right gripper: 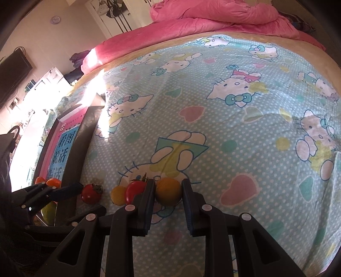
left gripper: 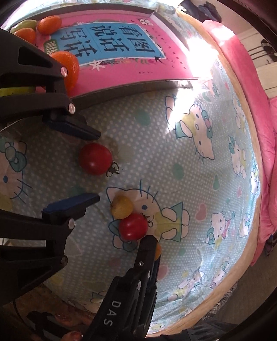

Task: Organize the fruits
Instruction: 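Close the left gripper on the red tomato while the right closes on an orange cherry tomato, then carry the red tomato in the left gripper to the book while the right carries its cherry tomato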

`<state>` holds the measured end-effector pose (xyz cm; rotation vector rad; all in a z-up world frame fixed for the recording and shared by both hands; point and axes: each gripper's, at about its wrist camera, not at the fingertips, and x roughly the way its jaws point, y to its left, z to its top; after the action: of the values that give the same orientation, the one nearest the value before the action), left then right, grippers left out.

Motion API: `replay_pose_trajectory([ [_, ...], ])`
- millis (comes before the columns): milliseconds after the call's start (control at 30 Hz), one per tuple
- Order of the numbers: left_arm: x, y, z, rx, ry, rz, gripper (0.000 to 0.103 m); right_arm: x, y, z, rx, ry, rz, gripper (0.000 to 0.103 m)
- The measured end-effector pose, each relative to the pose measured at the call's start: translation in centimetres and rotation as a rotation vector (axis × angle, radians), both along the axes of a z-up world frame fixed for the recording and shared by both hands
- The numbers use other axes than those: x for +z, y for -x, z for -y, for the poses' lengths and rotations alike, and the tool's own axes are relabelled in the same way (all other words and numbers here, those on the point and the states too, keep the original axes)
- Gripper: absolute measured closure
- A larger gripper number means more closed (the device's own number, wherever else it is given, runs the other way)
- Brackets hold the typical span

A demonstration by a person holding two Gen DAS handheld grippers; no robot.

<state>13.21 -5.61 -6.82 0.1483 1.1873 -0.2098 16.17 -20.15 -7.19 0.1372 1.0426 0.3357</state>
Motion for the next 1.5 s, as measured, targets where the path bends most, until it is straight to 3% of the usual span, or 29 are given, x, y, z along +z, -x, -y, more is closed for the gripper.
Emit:
replay_pose_trajectory([
  [367,-0.4,-0.8,-0.2,0.021,0.045,0.009,0.072,-0.4,-0.3,0.5,-0.027,-0.029,-0.02,0.077],
  [800,1.4,0.4,-1.6,0.051,0.106,0.027,0.072,0.8,0.0,0.3,-0.021,-0.077,0.029,0.077],
  [1500,5.4,2.6,-5.3,0.121,0.138,0.097,0.072,4.2,2.9,-3.4,0.147,-0.166,0.176,0.077],
])
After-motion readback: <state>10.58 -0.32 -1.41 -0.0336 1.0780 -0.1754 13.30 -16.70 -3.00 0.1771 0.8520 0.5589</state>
